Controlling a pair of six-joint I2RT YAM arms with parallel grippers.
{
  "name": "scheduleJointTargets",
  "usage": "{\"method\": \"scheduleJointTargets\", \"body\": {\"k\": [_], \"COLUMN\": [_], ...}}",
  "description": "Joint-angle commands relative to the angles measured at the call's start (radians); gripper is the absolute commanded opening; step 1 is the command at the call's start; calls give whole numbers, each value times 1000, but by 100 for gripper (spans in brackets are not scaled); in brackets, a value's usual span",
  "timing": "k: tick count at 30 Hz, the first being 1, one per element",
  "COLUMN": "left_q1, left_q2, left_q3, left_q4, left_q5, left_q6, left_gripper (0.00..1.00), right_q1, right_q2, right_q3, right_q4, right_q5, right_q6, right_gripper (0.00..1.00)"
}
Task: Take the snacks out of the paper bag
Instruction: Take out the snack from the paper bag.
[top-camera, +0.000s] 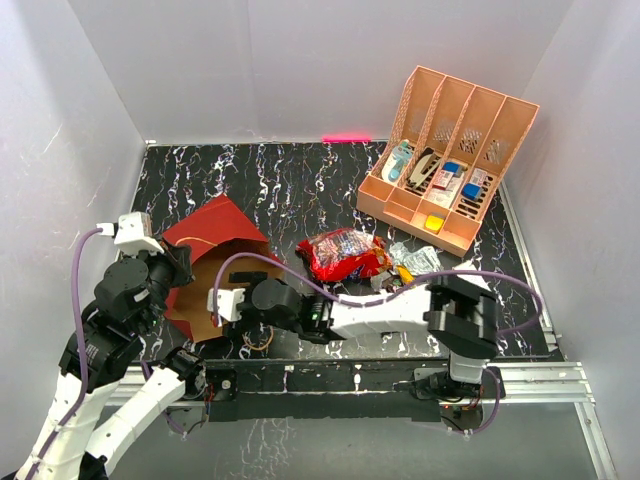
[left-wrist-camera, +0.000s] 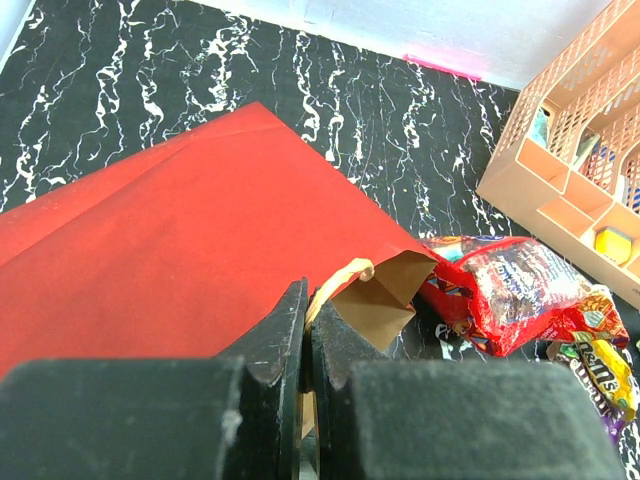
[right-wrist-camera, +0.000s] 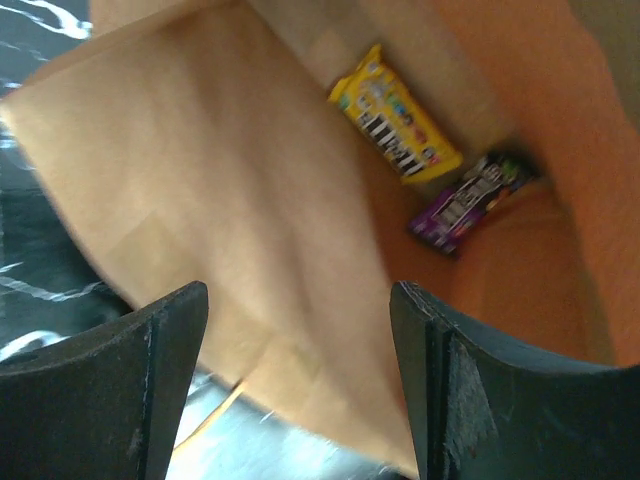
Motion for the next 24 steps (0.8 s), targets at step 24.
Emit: {"method": "scheduleJointTargets", "body": {"k": [24], "left_q1": [-4], "left_q2": [-70], "left_q3": [14], "left_q4": [62], "left_q5": [156], "left_q6": [192], "left_gripper": [0], "right_q1": [-203], "right_q2": [637], "right_q3": [545], "right_q4": [289], "right_q5": [-345], "right_q6": [-711], "right_gripper": [80]}}
